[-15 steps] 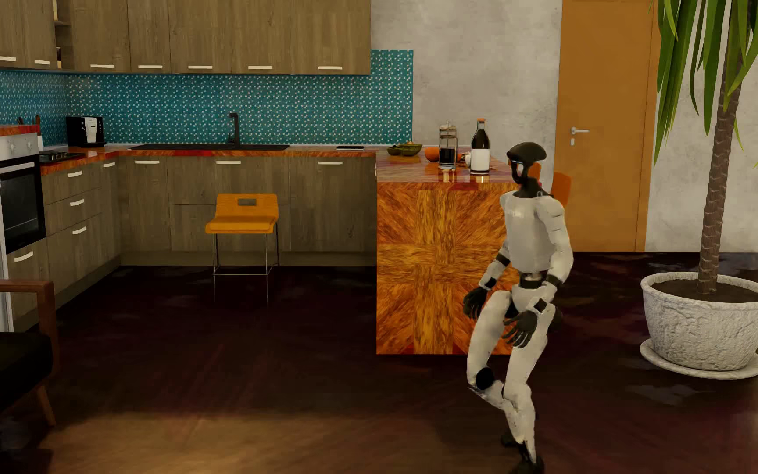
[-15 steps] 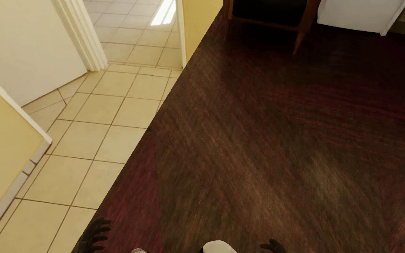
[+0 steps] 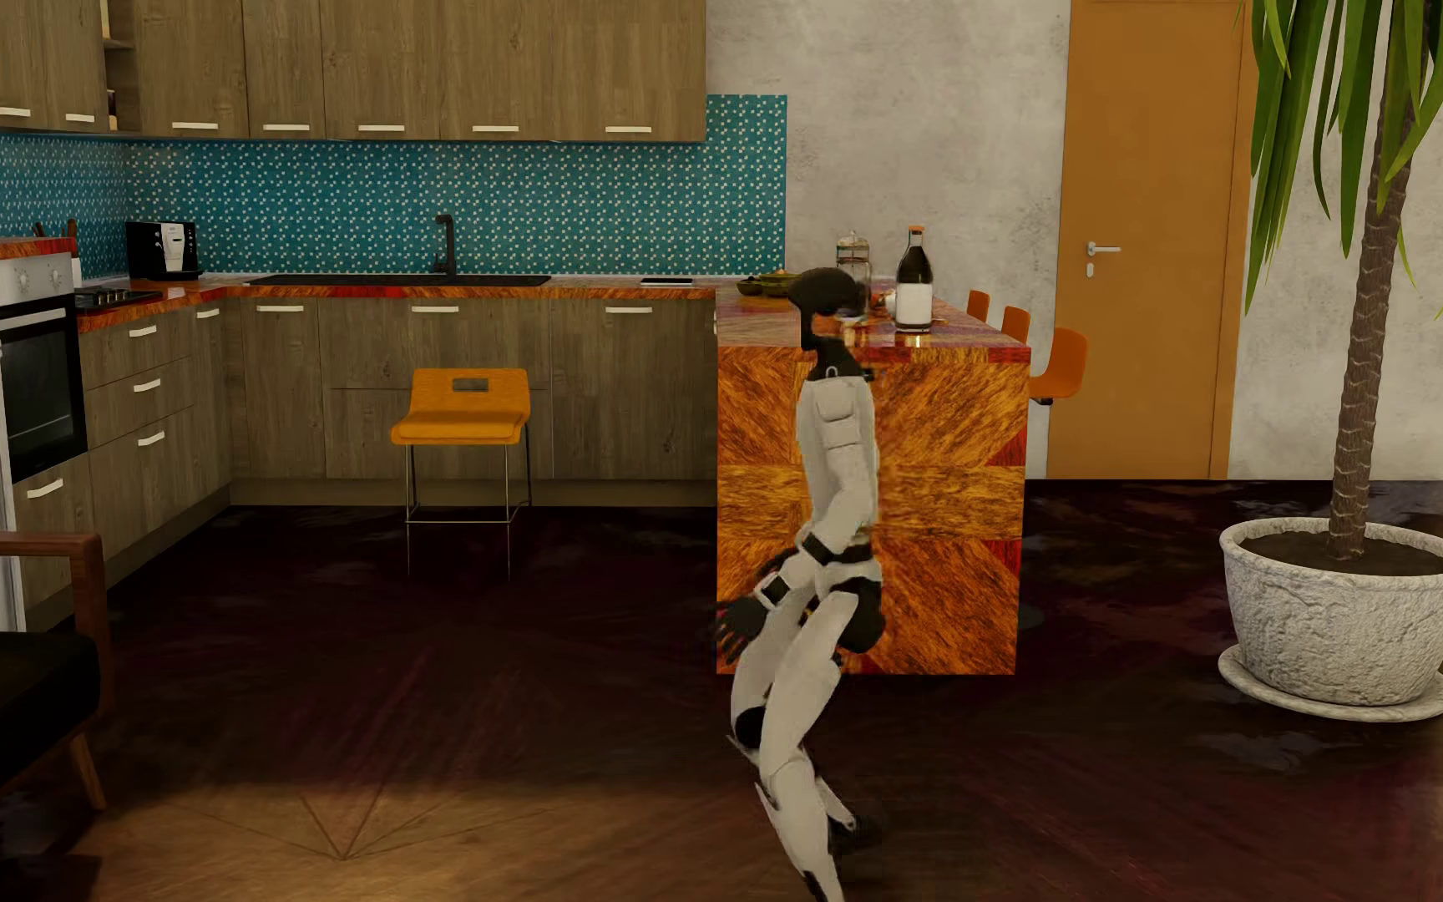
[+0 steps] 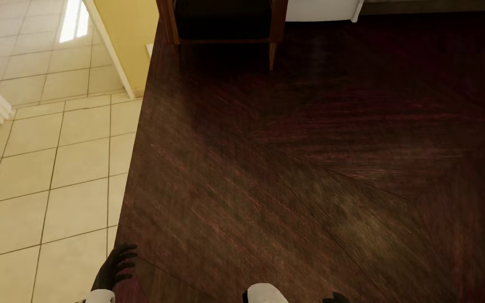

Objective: Head to the stool

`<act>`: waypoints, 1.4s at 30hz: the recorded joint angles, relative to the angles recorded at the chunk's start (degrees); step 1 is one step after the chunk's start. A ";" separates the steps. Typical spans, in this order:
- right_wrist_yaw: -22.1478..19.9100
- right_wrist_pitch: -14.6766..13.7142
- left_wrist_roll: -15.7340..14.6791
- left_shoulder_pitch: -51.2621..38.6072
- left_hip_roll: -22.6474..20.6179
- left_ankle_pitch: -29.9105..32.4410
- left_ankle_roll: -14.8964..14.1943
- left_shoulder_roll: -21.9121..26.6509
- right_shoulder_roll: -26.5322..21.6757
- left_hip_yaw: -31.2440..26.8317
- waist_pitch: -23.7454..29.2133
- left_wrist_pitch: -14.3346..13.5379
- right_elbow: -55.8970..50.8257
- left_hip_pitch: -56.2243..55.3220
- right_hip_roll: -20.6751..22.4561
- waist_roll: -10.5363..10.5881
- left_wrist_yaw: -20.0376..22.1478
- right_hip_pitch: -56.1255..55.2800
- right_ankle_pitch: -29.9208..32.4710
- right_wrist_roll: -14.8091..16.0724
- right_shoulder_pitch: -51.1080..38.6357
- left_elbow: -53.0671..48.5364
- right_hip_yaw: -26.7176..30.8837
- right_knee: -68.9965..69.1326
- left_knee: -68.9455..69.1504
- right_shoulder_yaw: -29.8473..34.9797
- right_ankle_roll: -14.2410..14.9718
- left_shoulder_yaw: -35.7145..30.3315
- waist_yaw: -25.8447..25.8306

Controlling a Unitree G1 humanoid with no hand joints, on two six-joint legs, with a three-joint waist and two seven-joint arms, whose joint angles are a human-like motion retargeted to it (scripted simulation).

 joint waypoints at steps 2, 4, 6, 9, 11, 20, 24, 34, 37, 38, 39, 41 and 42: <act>-2.39 2.70 0.70 -5.84 1.16 -5.13 -4.89 -4.97 0.00 0.72 -2.80 0.80 1.01 3.38 -1.49 -4.42 0.53 -0.19 -4.59 -0.19 5.64 -3.56 0.85 -14.26 4.40 0.57 4.45 -5.24 -2.68; -6.52 5.09 4.12 -5.06 0.21 5.90 -1.89 -7.94 -0.31 -6.65 -2.36 -1.14 6.10 -3.25 1.75 -3.89 -2.23 5.55 -8.30 1.74 3.64 0.10 2.29 -14.64 22.62 7.23 3.59 -5.51 0.35; -9.47 6.40 7.88 3.63 -1.64 -1.72 0.32 -5.46 2.99 -10.13 -2.39 -2.67 -0.86 -7.34 4.63 0.74 -5.75 10.62 -11.55 4.64 0.04 1.71 3.69 -15.81 8.20 4.01 3.92 -0.70 4.64; -5.17 1.36 6.07 6.38 -0.31 -7.23 -3.66 1.41 5.34 -5.06 -3.84 1.47 1.09 0.92 2.59 -0.19 -4.12 4.86 -1.09 6.37 -2.17 3.03 2.96 1.08 5.66 3.47 -0.97 0.74 2.85; 0.81 0.49 2.12 0.48 0.70 -9.08 -5.25 -2.18 2.63 -1.29 -4.53 7.59 -1.12 9.30 2.12 -1.22 0.34 1.37 -2.18 5.45 1.15 -2.08 -0.65 -0.67 -0.42 1.47 1.50 -0.78 -2.76; -9.81 7.58 6.58 7.19 -2.67 5.69 -9.34 1.27 2.75 -5.36 -0.38 -2.06 -0.19 -10.15 6.66 7.47 -7.27 10.67 2.54 1.18 -7.67 5.48 4.76 1.18 3.20 3.52 -0.11 2.07 6.70; -0.55 4.84 0.20 -6.75 -0.36 -3.29 -5.67 -2.87 0.65 0.14 -1.57 1.44 0.39 1.69 -0.34 -3.07 1.58 -1.78 -4.54 -1.88 4.58 -4.03 1.61 -10.85 5.17 0.06 3.80 -1.15 -3.05; 1.37 -0.35 1.63 0.90 -1.69 -8.86 -0.29 -2.73 3.04 1.81 -4.41 7.94 -0.80 7.93 0.72 -1.30 -2.11 0.25 -2.76 7.05 0.03 -1.19 -1.18 -1.54 1.31 1.25 -0.39 -1.05 -1.70; -3.69 1.77 -1.68 -8.88 -1.40 -4.20 -3.66 -7.75 -0.23 -0.52 -4.46 2.38 3.59 8.13 1.18 -2.65 0.14 -0.33 -2.06 4.76 3.92 -2.75 -0.03 -15.33 15.15 4.99 1.25 -3.56 -2.13; -6.21 1.97 -1.00 -7.26 -3.10 3.00 -4.62 -7.69 -0.74 -5.05 -4.16 -2.21 8.99 1.82 2.49 -0.72 -0.91 1.35 -3.71 4.48 3.14 -0.43 0.46 -15.26 24.16 6.51 1.36 -6.97 1.00; -8.04 2.71 0.83 -2.35 -5.19 2.49 -5.44 -5.99 -0.03 -7.91 -3.77 -4.20 8.01 -3.73 3.90 1.66 -3.01 3.61 -5.30 4.76 3.12 -0.02 1.66 -16.31 26.39 4.34 1.55 -6.45 4.75; -9.77 2.71 6.32 5.25 -5.10 -2.67 -7.11 -5.14 1.01 -8.39 -3.21 1.01 4.21 -12.79 6.11 6.45 -7.36 9.84 -7.96 3.83 0.50 1.22 4.75 -20.07 22.69 4.07 2.40 1.03 11.30; -9.04 2.65 8.27 9.73 -3.80 -2.28 -8.19 -4.26 1.26 -8.19 -3.43 3.96 1.86 -15.85 6.95 8.53 -8.45 13.25 -9.10 2.35 -3.09 1.06 6.58 -22.62 18.04 3.86 2.97 2.10 11.72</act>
